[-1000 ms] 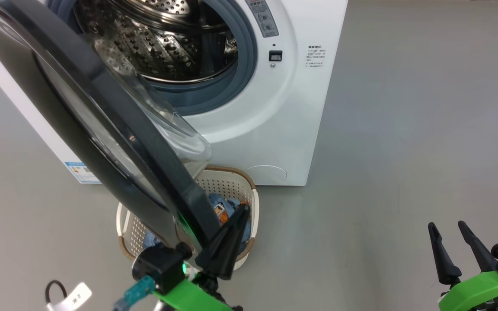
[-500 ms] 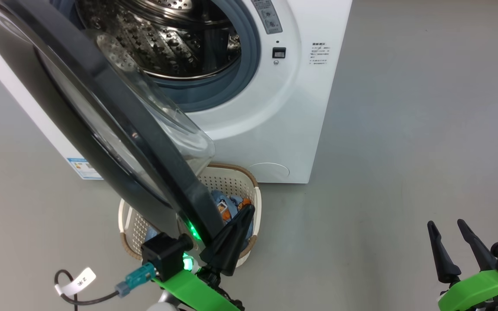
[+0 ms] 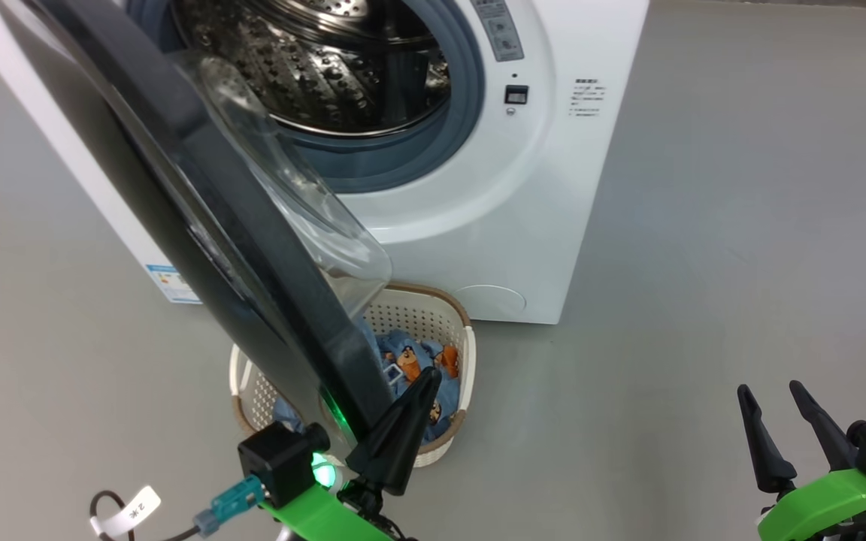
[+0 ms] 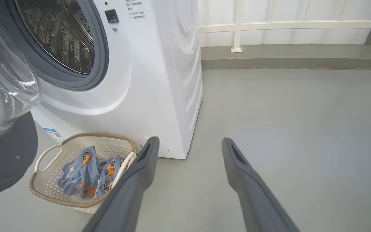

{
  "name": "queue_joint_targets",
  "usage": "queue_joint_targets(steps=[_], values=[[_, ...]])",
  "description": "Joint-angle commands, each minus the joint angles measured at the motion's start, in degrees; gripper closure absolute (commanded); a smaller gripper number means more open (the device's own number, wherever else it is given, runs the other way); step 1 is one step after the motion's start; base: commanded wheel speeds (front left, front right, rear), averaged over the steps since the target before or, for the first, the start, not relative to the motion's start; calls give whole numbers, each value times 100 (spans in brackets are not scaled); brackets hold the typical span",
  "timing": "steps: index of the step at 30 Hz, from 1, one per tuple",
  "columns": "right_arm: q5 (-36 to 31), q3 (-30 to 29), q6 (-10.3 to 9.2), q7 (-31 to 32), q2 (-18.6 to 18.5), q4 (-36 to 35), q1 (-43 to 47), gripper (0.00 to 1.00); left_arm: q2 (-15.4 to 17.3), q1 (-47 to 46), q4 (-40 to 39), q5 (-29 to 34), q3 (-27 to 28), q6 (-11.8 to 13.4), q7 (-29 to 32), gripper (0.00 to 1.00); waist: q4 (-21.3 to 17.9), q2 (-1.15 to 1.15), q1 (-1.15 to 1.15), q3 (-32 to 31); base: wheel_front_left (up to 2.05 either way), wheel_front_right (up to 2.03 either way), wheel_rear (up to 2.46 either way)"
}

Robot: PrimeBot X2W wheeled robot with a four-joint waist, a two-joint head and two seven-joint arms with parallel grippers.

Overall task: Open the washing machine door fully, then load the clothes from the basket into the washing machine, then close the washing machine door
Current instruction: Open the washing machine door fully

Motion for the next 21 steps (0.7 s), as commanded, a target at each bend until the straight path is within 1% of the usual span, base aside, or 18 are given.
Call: queue_joint_targets(steps=[1,12,21], values=[[-51,107,9,-70,-139,-144,-181,0,189,-60,-70,24,505,86,-79,100,74,0,0,-4,0,0,0],[-56,179,9,-70,-181,-144,-197,0,179,159,-160,66,651,90,-79,100,412,0,0,-49,0,0,0],[-62,234,9,-70,-200,-140,-167,0,210,345,-221,109,720,161,-80,100,707,0,0,-119,0,0,0]])
